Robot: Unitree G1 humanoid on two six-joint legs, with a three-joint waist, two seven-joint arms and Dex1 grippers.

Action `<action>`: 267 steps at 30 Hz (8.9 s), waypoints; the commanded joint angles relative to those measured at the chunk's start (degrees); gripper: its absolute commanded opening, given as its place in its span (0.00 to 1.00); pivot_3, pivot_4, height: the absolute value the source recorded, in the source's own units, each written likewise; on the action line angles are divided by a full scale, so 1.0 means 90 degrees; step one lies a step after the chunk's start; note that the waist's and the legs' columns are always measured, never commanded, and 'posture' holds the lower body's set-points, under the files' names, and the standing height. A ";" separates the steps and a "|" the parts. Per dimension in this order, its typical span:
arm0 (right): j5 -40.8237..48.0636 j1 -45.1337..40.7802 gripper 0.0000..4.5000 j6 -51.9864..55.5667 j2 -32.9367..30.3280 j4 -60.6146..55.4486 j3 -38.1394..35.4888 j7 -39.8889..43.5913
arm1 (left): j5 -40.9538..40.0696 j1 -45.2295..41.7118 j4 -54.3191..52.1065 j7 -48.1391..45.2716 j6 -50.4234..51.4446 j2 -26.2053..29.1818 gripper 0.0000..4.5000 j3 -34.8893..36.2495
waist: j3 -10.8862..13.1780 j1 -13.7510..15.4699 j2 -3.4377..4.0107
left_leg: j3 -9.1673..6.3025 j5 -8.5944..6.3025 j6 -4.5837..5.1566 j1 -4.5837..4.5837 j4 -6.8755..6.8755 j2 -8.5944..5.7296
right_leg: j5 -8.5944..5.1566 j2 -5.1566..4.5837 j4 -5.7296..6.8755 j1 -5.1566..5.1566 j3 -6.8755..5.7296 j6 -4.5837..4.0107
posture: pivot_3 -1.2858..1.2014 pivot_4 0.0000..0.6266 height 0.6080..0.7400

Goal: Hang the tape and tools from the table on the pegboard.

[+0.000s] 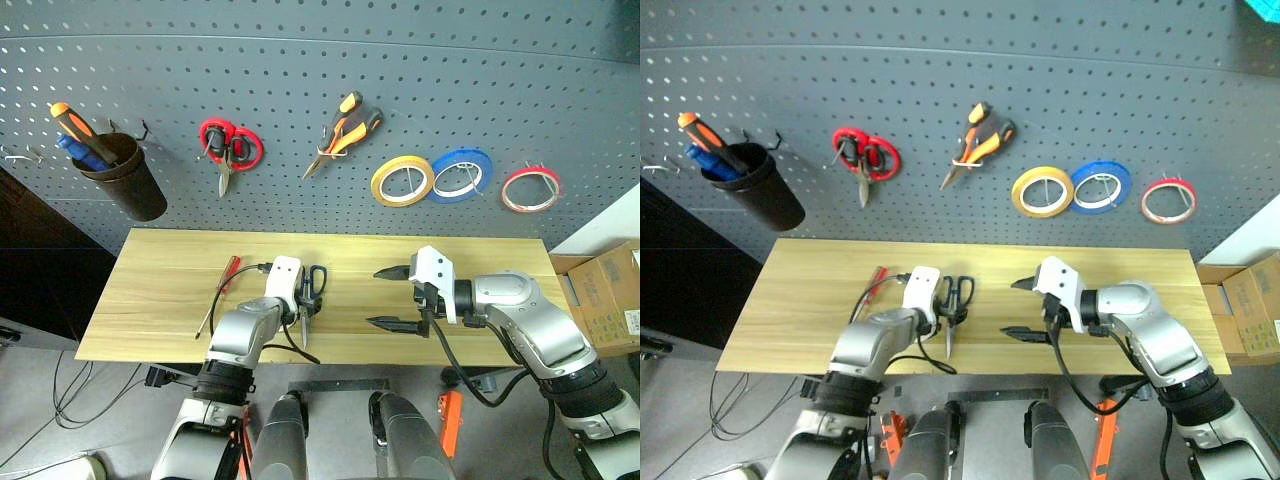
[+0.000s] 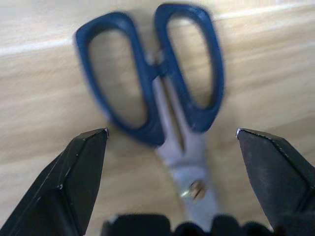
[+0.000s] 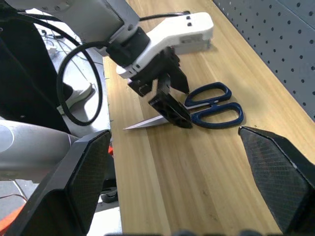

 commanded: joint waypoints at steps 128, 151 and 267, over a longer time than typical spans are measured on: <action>0.1722 0.0353 1.00 -0.0061 0.2174 -0.1463 -0.1543 -0.2833 | -0.0324 0.0973 -0.1841 -0.0183 -0.2915 0.0732 0.99 0.1456 | -0.0924 0.0289 -0.0044 | 0.0016 -0.0010 -0.0028 0.0127 -0.0056 0.0019 | -0.0007 0.0027 0.0015 0.0096 0.0007 0.0017 | 0.55 0.13 1.00; 0.0134 0.0259 1.00 0.0581 0.1513 -0.0516 0.0290 -0.2429 | 0.0637 0.0890 -0.0156 -0.0676 -0.2081 0.2108 0.99 0.0877 | -0.0403 0.0310 0.0019 | 0.0016 -0.0006 -0.0018 0.0112 -0.0056 0.0023 | -0.0031 0.0005 0.0014 0.0076 -0.0006 -0.0036 | 0.55 0.46 1.00; 0.2428 -0.0641 1.00 0.0443 0.2856 -0.1376 -0.1814 -0.3599 | 0.0306 -0.4132 0.3959 -0.0167 -0.6052 0.2659 0.19 0.2421 | -0.0998 0.0505 -0.0138 | 0.0015 0.0025 -0.0048 0.0111 -0.0080 0.0026 | 0.0029 0.0023 0.0015 0.0079 -0.0021 -0.0019 | 0.57 0.08 1.00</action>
